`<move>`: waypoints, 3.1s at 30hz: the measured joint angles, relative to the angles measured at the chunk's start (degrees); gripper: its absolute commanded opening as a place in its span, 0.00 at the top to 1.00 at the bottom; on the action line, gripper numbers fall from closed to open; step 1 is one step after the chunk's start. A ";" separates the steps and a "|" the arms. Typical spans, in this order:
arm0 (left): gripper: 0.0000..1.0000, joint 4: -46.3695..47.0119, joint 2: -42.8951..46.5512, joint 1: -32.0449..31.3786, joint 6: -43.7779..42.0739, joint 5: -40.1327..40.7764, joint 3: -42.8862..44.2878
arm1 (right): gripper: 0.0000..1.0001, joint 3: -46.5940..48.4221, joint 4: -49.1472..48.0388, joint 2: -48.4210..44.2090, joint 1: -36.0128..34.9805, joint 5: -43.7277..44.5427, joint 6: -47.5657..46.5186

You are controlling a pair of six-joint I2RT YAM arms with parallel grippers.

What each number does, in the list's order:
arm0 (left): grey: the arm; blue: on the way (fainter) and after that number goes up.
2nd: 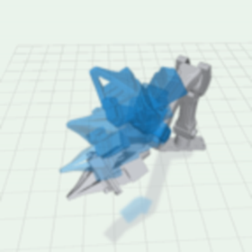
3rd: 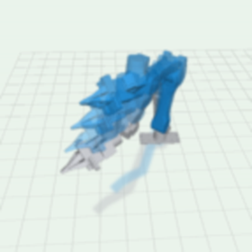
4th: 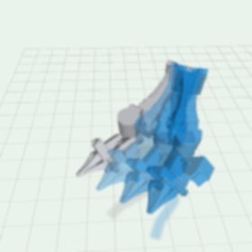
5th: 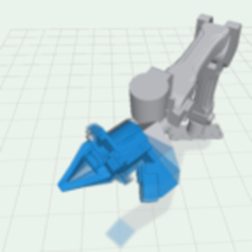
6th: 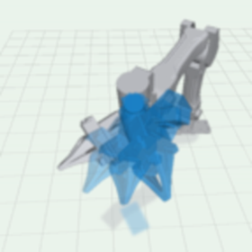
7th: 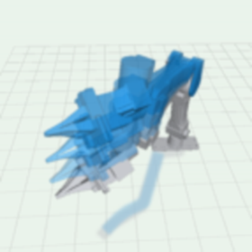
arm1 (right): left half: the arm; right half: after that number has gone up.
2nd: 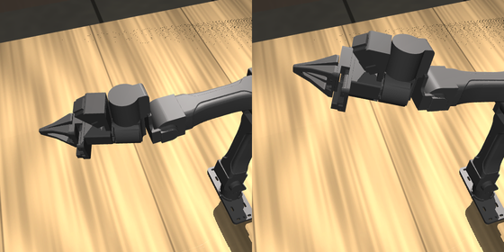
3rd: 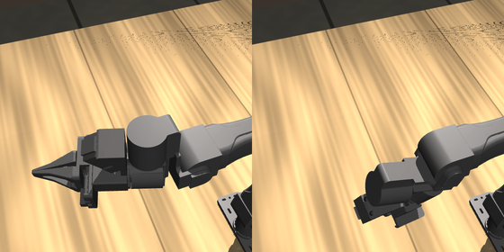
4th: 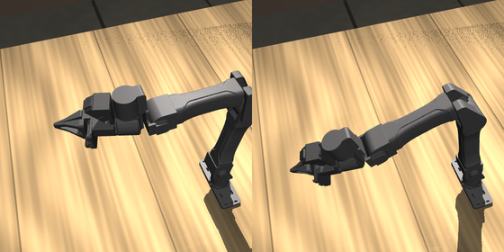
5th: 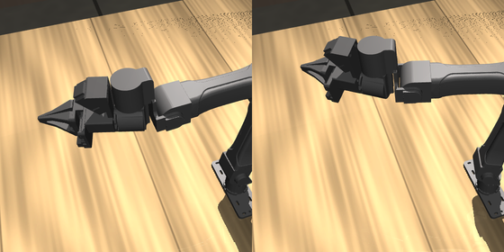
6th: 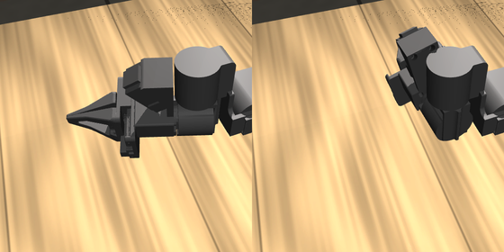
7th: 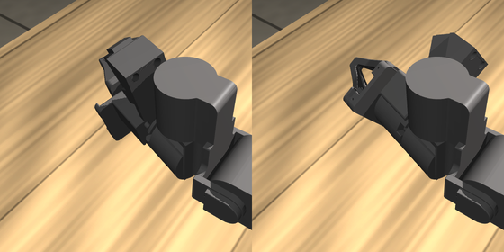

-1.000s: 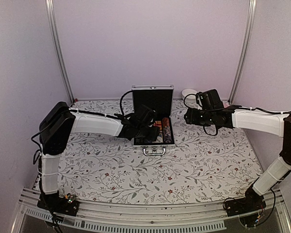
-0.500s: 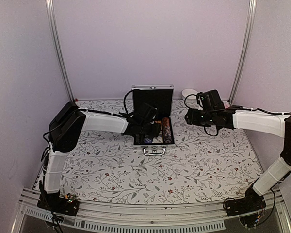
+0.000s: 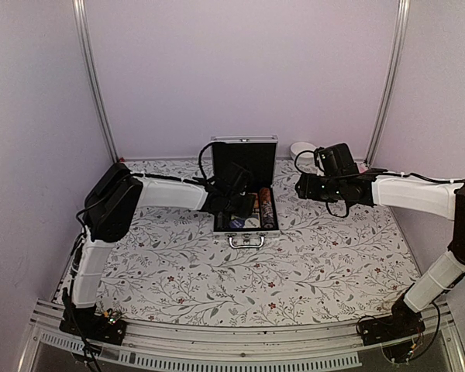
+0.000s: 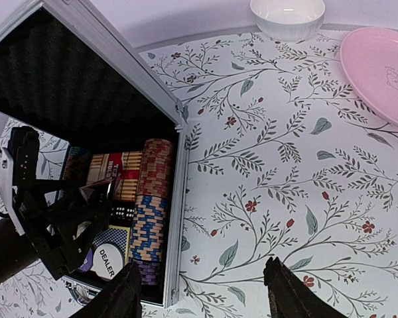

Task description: Pack up texas hold em set

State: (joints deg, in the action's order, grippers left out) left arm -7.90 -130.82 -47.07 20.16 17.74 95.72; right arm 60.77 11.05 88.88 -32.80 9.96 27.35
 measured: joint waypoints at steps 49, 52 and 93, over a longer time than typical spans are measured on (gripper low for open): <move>0.11 18.27 44.39 17.16 0.35 -25.03 -33.03 | 0.21 8.83 -6.95 -0.46 14.91 -24.02 -3.21; 0.11 16.87 39.15 20.35 0.90 -30.73 -25.83 | 0.20 13.18 -9.79 3.32 14.86 -28.85 -3.37; 0.12 41.20 6.67 25.46 14.93 -73.31 -7.52 | 0.16 6.27 -18.78 4.94 14.29 -41.46 0.52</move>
State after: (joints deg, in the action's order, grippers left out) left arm 33.30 -124.16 -21.61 35.09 -55.57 88.20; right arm 67.05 -7.73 93.82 -18.50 -31.51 27.88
